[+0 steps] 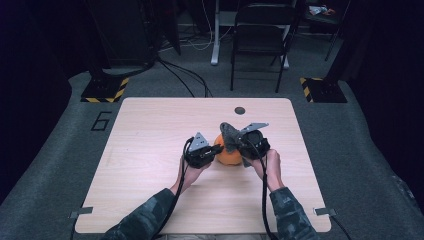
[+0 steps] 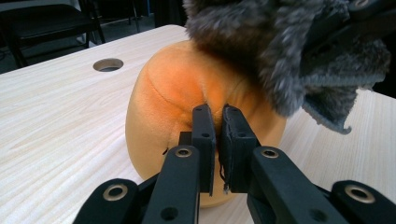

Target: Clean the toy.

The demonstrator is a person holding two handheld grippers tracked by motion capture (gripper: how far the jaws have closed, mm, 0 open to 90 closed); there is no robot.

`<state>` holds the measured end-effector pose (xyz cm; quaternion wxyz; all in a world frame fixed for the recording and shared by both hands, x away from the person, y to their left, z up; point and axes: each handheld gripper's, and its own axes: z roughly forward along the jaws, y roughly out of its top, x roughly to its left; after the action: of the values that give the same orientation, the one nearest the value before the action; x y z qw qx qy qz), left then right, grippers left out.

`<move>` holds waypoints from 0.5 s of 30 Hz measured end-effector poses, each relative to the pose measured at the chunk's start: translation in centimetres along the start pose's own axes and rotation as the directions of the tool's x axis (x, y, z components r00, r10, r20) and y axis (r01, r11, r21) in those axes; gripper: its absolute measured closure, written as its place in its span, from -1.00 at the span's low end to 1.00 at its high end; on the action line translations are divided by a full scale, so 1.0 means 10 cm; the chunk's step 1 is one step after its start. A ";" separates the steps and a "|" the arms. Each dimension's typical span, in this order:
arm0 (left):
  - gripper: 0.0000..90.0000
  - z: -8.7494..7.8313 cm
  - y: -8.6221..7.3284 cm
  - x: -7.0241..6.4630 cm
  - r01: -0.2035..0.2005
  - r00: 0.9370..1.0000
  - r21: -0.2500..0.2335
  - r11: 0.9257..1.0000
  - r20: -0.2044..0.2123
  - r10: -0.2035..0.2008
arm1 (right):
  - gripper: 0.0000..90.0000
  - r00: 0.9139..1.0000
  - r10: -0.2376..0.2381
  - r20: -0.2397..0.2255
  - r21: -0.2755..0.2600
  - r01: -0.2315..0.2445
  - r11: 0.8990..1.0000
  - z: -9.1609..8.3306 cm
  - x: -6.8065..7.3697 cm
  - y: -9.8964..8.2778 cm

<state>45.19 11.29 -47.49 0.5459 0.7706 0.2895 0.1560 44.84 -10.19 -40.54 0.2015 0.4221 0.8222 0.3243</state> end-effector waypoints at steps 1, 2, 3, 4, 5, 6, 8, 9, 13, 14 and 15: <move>0.89 0.00 0.00 0.00 0.000 1.000 0.000 1.000 0.000 0.000 | 0.70 1.000 0.002 0.010 -0.001 -0.002 1.000 -0.01 -0.02 -0.01; 0.89 0.00 0.00 0.00 -0.004 1.000 0.002 1.000 -0.001 0.004 | 0.70 1.000 0.007 0.019 0.002 -0.007 1.000 -0.03 -0.05 -0.02; 0.89 0.00 0.00 0.00 0.001 1.000 0.000 1.000 0.000 -0.001 | 0.70 1.000 0.007 0.030 0.000 -0.007 1.000 -0.05 -0.08 -0.03; 0.89 0.01 0.00 0.00 0.006 1.000 -0.006 1.000 -0.001 -0.006 | 0.70 0.999 0.023 0.043 -0.001 -0.023 1.000 -0.05 -0.12 -0.04; 0.89 0.01 0.00 0.01 0.002 1.000 -0.004 1.000 -0.002 -0.002 | 0.70 0.998 0.034 0.046 0.007 -0.034 0.999 -0.06 -0.16 -0.06; 0.89 0.00 0.00 0.02 0.004 1.000 -0.004 1.000 0.001 -0.004 | 0.69 0.997 0.060 0.044 0.005 -0.061 0.998 -0.06 -0.22 -0.08; 0.89 -0.01 0.00 0.02 0.005 1.000 -0.004 1.000 0.000 -0.005 | 0.69 0.994 0.090 0.062 0.013 -0.091 0.996 -0.05 -0.33 -0.12; 0.89 -0.01 0.00 0.02 0.012 1.000 -0.005 1.000 -0.002 -0.012 | 0.69 0.992 0.110 0.064 0.011 -0.111 0.994 -0.04 -0.39 -0.15; 0.89 -0.04 0.00 0.05 0.011 1.000 -0.002 1.000 -0.009 -0.011 | 0.69 0.983 0.155 0.098 0.019 -0.158 0.987 -0.04 -0.52 -0.22; 0.89 -0.04 0.00 0.07 0.012 1.000 -0.003 1.000 -0.011 -0.012 | 0.69 0.981 0.163 0.101 0.018 -0.166 0.986 -0.05 -0.54 -0.22; 0.89 -0.04 -0.01 0.07 0.021 1.000 -0.004 1.000 -0.009 -0.021 | 0.69 0.982 0.159 0.106 0.001 -0.160 0.987 -0.06 -0.56 -0.23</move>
<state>45.52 12.08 -47.45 0.5477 0.7656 0.3000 0.1545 46.37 -16.04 -41.39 0.2162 0.5041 0.7755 0.3126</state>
